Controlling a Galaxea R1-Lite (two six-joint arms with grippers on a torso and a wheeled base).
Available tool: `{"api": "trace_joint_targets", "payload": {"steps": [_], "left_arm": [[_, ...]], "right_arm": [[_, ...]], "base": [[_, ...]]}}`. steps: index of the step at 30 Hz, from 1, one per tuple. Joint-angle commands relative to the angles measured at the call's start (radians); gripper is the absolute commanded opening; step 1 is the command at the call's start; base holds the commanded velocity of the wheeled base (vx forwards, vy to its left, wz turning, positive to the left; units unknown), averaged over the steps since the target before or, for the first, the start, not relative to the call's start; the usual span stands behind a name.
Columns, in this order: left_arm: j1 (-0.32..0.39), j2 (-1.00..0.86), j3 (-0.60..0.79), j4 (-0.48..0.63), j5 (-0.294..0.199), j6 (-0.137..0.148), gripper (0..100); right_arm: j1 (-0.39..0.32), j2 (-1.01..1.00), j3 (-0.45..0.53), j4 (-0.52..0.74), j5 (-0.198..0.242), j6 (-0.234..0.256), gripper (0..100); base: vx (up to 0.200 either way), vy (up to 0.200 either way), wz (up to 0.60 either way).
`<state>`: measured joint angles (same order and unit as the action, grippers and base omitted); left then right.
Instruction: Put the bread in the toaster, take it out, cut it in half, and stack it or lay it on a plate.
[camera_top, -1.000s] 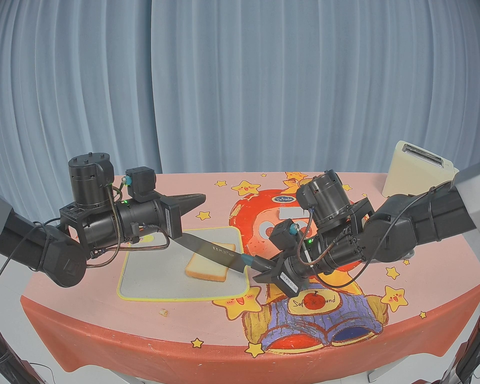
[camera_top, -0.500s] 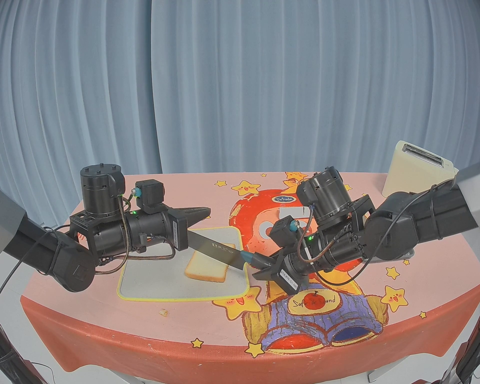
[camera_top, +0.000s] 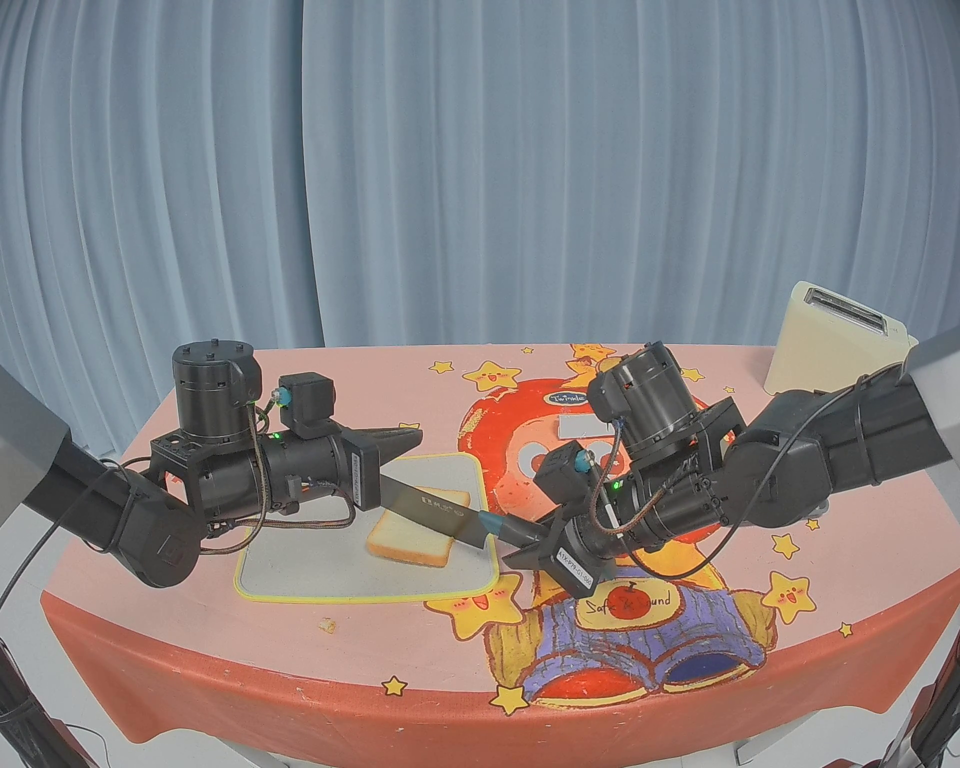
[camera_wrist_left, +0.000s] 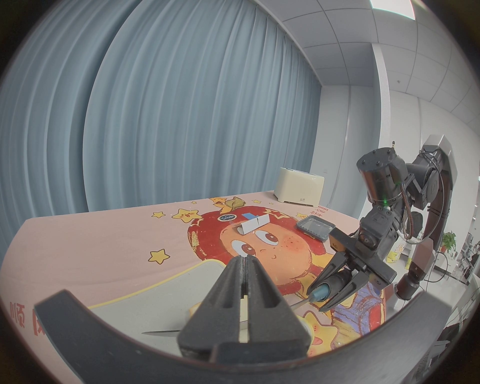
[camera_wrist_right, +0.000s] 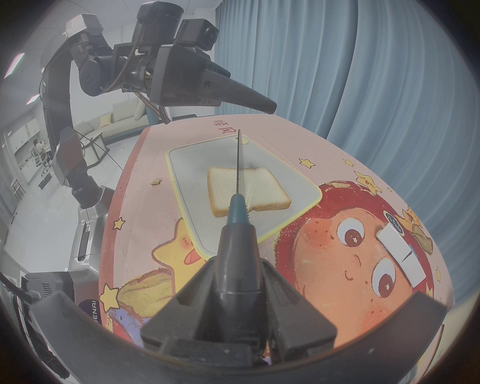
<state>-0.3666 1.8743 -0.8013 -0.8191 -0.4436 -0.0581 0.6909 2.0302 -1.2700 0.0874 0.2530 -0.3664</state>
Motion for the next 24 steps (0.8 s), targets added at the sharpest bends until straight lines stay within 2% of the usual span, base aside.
{"api": "trace_joint_targets", "payload": {"steps": [1,6,13,14,15,18,20,24], "left_arm": [[0.000,0.020,-0.003,0.000,0.002,0.000,0],[0.000,0.055,-0.016,0.000,0.005,-0.002,0],[0.002,0.069,-0.029,0.000,0.036,-0.008,0],[0.002,0.071,-0.029,0.000,0.037,-0.011,0],[0.002,0.072,-0.029,-0.009,0.051,-0.026,0],[0.006,0.075,-0.015,-0.091,0.100,-0.051,0],[0.011,0.097,0.004,-0.179,0.125,-0.046,0],[0.011,0.129,0.045,-0.310,0.128,-0.045,0]], "right_arm": [[-0.002,-0.001,-0.003,0.000,0.000,0.000,0],[-0.005,-0.001,-0.003,0.000,-0.001,0.000,0],[-0.005,-0.002,-0.005,0.000,0.000,0.003,0],[-0.005,-0.002,-0.006,0.000,0.000,0.004,0],[-0.005,-0.005,-0.006,0.002,0.000,0.007,0],[-0.004,-0.013,-0.012,0.035,0.000,0.012,0],[-0.002,-0.013,-0.037,0.089,-0.004,0.014,0],[0.003,-0.010,-0.095,0.156,-0.008,0.017,0]], "base": [[0.000,0.000,0.00],[0.000,0.000,0.00],[0.000,0.000,0.00],[0.000,0.000,0.00],[0.000,0.000,0.00],[0.000,0.000,0.00],[0.000,0.000,0.00],[0.000,0.000,0.00]]}}
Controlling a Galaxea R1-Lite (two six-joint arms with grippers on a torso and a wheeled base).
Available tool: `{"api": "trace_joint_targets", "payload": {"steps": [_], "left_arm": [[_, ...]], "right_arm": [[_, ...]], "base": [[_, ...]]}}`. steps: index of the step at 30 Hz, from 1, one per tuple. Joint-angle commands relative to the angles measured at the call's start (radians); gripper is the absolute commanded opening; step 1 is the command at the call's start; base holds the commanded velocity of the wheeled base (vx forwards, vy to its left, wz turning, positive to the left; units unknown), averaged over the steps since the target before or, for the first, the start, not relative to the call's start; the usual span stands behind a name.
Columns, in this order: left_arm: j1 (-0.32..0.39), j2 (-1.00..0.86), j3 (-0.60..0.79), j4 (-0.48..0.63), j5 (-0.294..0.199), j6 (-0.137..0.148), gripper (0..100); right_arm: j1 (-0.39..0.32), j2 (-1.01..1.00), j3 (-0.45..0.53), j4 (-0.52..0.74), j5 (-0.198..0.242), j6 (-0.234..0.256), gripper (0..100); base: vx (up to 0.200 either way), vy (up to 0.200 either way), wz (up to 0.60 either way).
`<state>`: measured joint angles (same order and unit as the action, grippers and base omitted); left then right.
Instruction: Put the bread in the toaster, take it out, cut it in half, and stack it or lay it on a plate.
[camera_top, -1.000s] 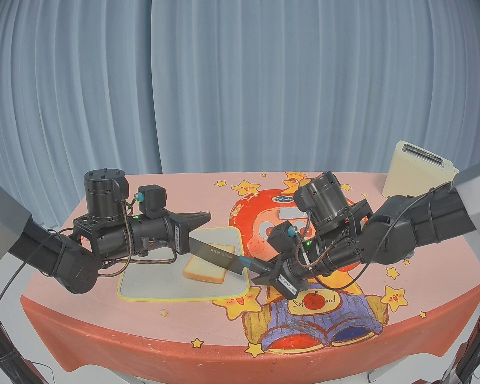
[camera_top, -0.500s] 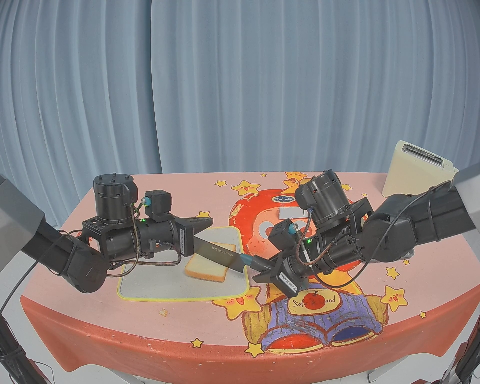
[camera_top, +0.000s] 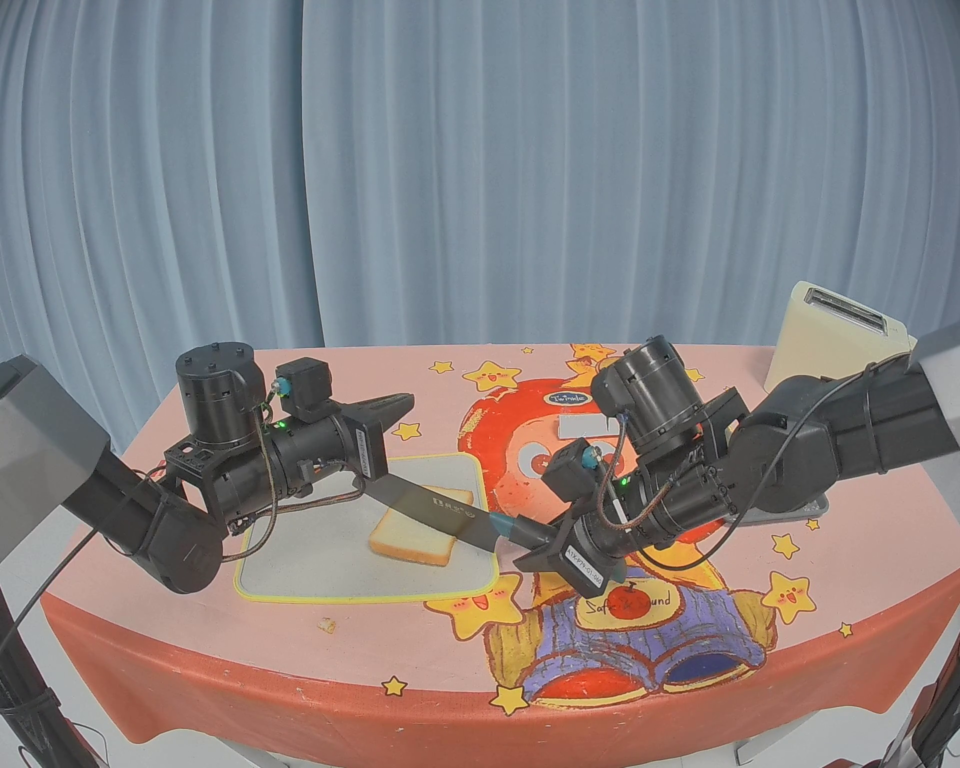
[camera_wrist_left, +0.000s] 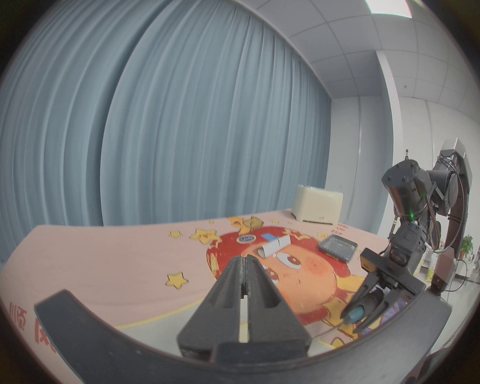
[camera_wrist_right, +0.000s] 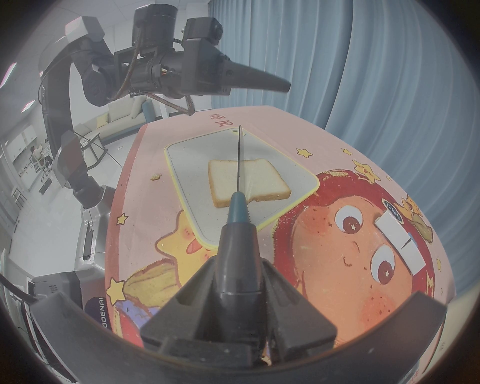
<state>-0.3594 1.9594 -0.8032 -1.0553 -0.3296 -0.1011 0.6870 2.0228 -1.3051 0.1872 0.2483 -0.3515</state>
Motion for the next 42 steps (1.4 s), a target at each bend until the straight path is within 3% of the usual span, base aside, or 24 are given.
{"api": "trace_joint_targets", "payload": {"steps": [1,12,25,42], "left_arm": [[0.002,0.047,0.056,-0.083,0.014,-0.002,0],[0.000,0.061,0.096,-0.127,0.015,0.001,0],[-0.007,0.055,0.137,-0.209,0.011,0.023,0],[-0.021,0.124,0.144,-0.213,0.015,0.035,0]], "right_arm": [[0.008,-0.003,-0.069,0.064,-0.006,0.000,0],[0.023,0.001,-0.126,0.138,-0.047,-0.001,0],[0.034,0.008,-0.128,0.138,-0.047,0.000,0],[0.034,0.011,-0.128,0.136,-0.047,0.002,0]], "base": [[0.000,0.000,0.00],[0.000,0.000,0.00],[0.000,0.000,0.00],[0.000,0.000,0.00]]}}
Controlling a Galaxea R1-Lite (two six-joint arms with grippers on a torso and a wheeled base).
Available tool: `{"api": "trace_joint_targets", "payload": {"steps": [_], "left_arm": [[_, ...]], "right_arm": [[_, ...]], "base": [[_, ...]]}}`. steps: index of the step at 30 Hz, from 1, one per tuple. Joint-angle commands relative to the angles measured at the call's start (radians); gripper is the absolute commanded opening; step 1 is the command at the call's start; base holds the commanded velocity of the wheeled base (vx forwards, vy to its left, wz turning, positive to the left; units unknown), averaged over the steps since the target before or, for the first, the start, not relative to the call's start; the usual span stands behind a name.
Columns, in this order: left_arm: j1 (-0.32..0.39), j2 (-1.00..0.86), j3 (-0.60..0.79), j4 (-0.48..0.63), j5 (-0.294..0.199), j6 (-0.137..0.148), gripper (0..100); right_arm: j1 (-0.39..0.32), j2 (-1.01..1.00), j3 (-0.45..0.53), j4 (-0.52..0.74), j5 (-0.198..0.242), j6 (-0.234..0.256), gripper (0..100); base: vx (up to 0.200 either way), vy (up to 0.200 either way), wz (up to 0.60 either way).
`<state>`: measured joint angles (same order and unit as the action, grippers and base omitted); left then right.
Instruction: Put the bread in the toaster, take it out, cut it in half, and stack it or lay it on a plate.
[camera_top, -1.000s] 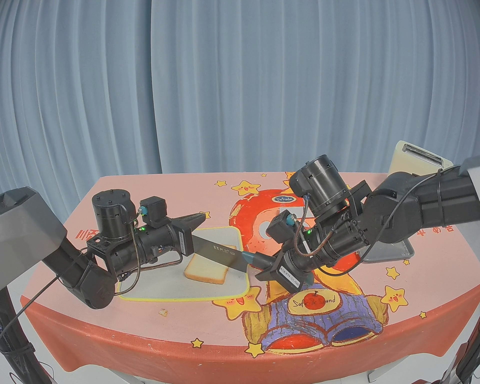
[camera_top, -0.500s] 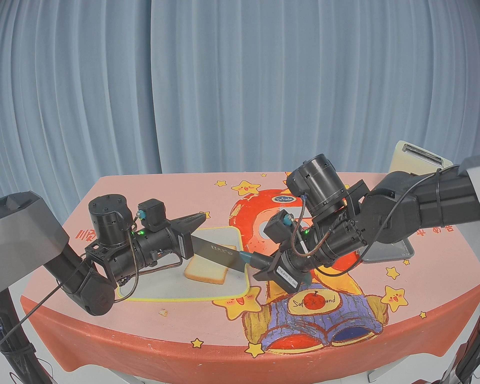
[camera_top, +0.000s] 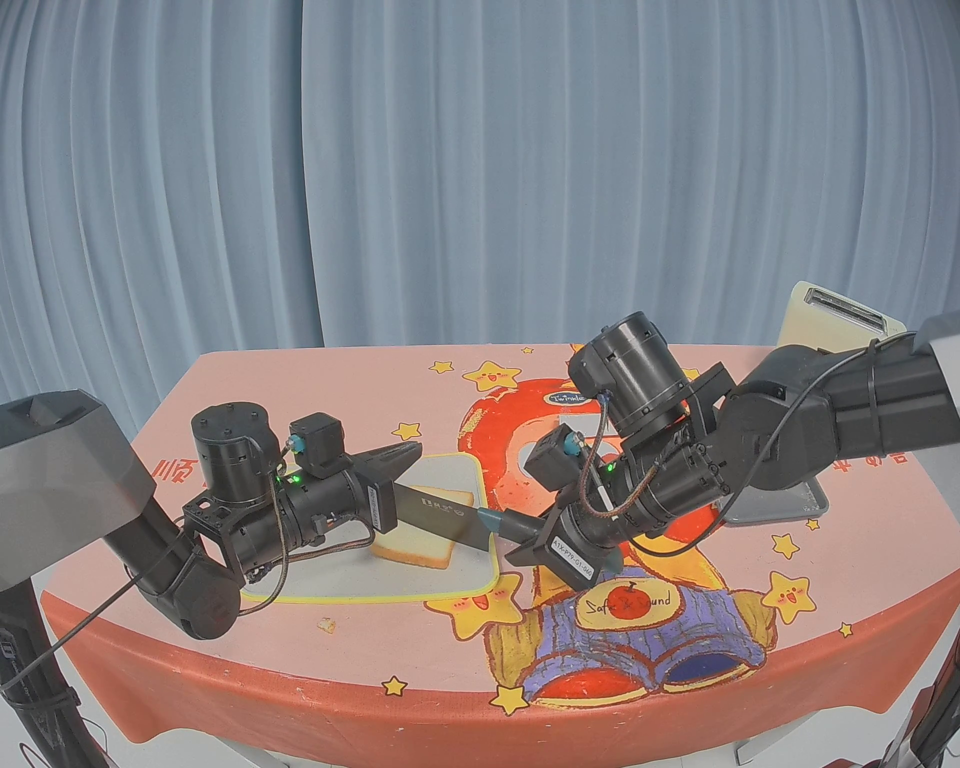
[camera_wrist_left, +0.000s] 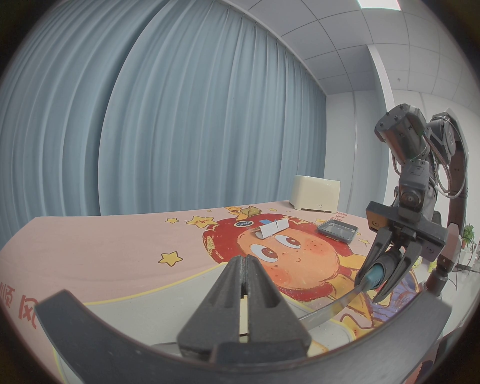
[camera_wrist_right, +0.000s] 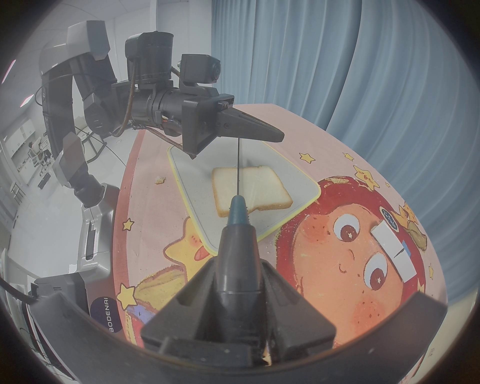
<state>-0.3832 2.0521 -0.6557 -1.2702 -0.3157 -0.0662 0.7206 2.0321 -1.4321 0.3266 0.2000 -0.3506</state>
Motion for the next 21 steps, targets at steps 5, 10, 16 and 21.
{"api": "trace_joint_targets", "payload": {"steps": [5,10,16,21], "left_arm": [[0.003,0.048,-0.010,-0.006,0.001,0.000,0],[0.003,0.049,-0.010,-0.006,0.000,0.000,0],[0.003,0.051,-0.005,-0.006,0.001,0.000,0],[0.003,0.051,-0.008,-0.006,0.001,0.000,0]], "right_arm": [[-0.001,0.003,0.001,-0.003,0.001,0.001,0],[-0.003,0.008,0.004,-0.003,0.002,0.001,0],[-0.003,0.010,0.009,-0.003,0.002,0.001,0],[-0.004,0.011,0.013,-0.006,0.002,0.001,0]], "base": [[0.000,0.000,0.00],[0.000,0.000,0.00],[0.000,0.000,0.00],[0.000,0.000,0.00]]}}
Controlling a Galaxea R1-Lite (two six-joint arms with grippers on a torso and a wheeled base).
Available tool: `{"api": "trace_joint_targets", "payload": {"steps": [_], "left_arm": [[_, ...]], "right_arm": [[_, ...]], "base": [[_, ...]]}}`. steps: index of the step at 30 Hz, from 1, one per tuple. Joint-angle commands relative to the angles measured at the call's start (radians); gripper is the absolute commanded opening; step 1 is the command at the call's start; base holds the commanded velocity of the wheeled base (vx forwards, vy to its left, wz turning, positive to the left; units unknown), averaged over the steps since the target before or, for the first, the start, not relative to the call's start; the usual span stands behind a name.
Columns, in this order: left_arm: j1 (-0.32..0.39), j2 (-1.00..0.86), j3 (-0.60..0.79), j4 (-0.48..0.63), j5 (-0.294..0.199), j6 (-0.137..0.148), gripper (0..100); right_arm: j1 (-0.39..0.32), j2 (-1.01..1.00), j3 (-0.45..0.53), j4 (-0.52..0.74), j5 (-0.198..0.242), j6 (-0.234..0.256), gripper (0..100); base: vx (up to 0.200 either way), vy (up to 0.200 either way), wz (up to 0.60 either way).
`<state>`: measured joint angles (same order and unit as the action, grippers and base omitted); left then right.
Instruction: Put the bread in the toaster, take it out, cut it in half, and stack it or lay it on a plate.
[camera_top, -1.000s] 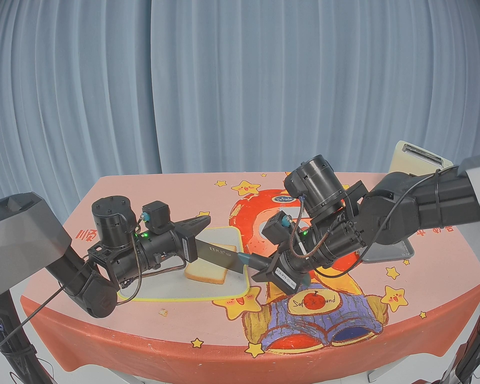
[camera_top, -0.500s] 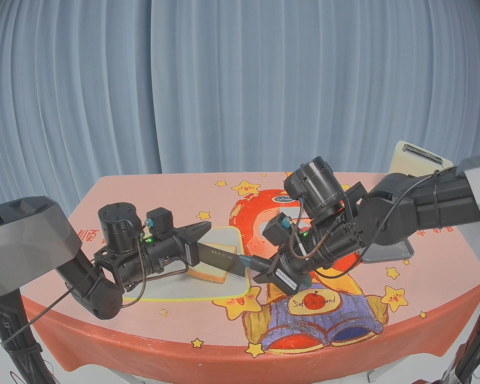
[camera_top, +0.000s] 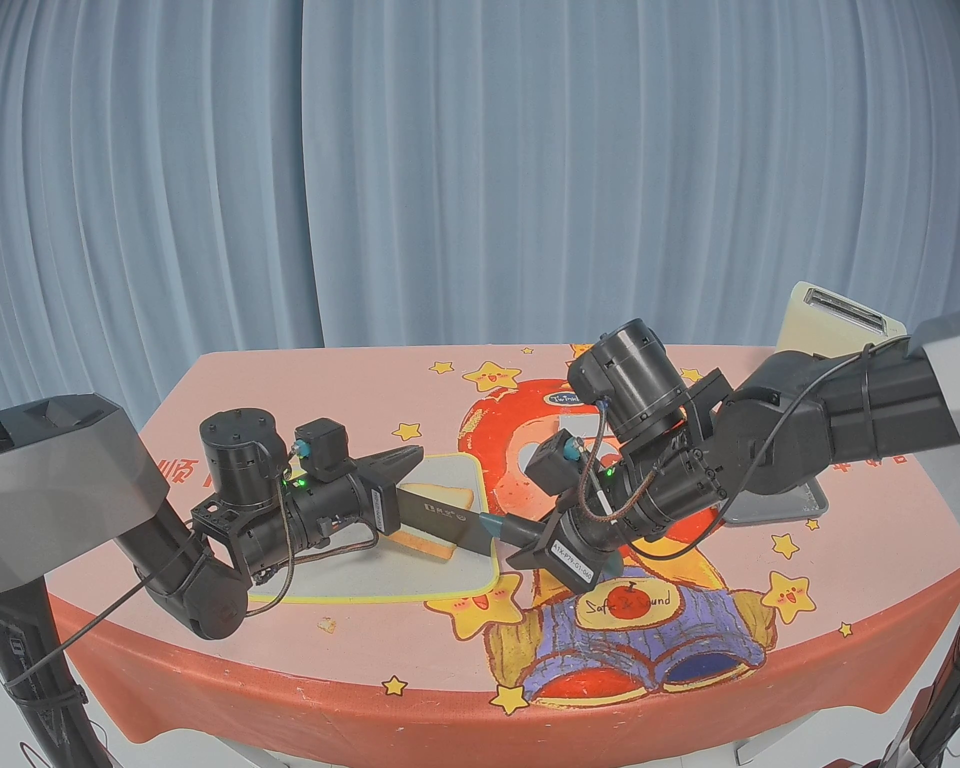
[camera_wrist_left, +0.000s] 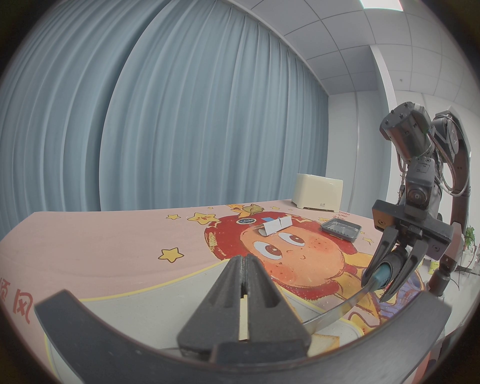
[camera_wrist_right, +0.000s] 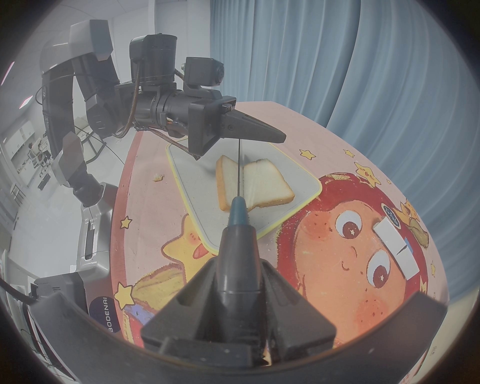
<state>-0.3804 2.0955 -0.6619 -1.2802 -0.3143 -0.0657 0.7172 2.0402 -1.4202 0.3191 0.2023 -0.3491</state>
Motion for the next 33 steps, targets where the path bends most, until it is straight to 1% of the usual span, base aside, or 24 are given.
{"api": "trace_joint_targets", "payload": {"steps": [1,6,15,22,23,27,33], "left_arm": [[-0.002,0.008,-0.004,0.004,0.000,0.000,0],[-0.003,0.008,-0.027,0.007,-0.002,0.000,0],[-0.005,0.014,-0.036,0.004,0.000,-0.002,0],[-0.006,-0.043,-0.036,0.004,0.000,-0.003,0],[-0.006,-0.081,-0.030,0.004,-0.002,-0.003,0],[-0.008,-0.086,-0.024,0.004,-0.003,-0.002,0],[-0.009,-0.078,-0.018,0.005,-0.008,0.000,0]], "right_arm": [[-0.002,0.006,0.003,0.000,0.000,-0.001,0],[-0.005,0.015,0.024,-0.006,0.000,-0.001,0],[-0.004,0.011,0.007,-0.005,0.000,-0.001,0],[-0.009,0.008,-0.003,0.000,0.005,0.001,0],[-0.009,0.006,0.000,0.001,0.006,0.002,0],[-0.009,0.012,-0.008,0.001,0.006,0.004,0],[-0.009,0.015,-0.020,0.003,0.014,0.025,0]], "base": [[0.000,0.000,0.00],[0.000,0.000,0.00],[0.000,0.000,0.00],[0.000,0.000,0.00],[0.000,0.000,0.00],[0.000,0.000,0.00],[0.000,0.000,0.00]]}}
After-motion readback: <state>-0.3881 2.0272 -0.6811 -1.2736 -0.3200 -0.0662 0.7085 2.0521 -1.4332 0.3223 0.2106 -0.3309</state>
